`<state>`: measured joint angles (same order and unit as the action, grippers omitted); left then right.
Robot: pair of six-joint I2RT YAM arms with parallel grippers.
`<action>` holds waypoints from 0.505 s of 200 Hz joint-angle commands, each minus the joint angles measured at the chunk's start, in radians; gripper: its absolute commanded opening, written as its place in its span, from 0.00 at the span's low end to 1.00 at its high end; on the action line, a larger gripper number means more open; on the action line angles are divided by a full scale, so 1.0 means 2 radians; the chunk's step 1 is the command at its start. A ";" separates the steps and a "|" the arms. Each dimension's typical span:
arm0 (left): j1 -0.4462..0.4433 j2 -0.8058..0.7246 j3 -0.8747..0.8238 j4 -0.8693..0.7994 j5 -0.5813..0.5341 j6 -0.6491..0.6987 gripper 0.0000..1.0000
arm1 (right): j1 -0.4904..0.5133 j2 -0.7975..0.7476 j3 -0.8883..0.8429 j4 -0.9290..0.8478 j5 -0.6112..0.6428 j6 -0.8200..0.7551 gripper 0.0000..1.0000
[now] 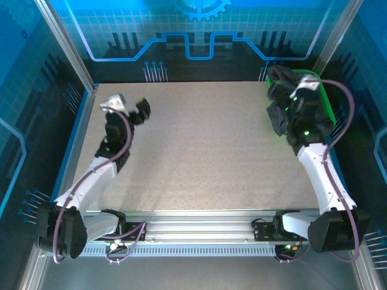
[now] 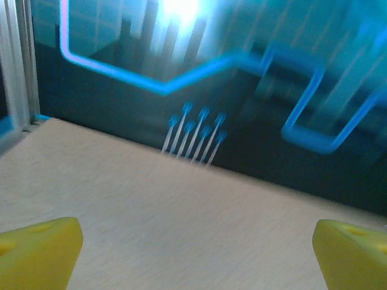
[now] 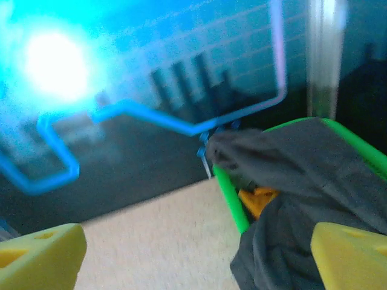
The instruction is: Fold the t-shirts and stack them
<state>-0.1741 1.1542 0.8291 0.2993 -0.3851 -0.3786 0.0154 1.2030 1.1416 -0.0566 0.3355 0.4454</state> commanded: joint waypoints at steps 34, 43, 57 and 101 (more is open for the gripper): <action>-0.002 0.100 0.196 -0.196 0.227 -0.174 0.99 | -0.082 0.116 0.024 -0.051 0.028 0.188 0.97; -0.018 0.102 0.207 -0.201 0.239 -0.167 0.99 | -0.093 0.141 0.037 -0.035 0.025 0.194 0.98; -0.041 0.100 0.208 -0.206 0.252 -0.163 0.99 | -0.110 0.181 0.064 -0.028 0.020 0.201 0.98; -0.092 0.071 0.177 -0.219 0.252 -0.169 0.99 | -0.146 0.300 0.099 0.015 -0.017 0.262 0.99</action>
<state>-0.3275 1.3548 1.2118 -0.0925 0.0734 -0.6857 -0.2428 1.7065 1.2934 -0.0975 0.3588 0.8616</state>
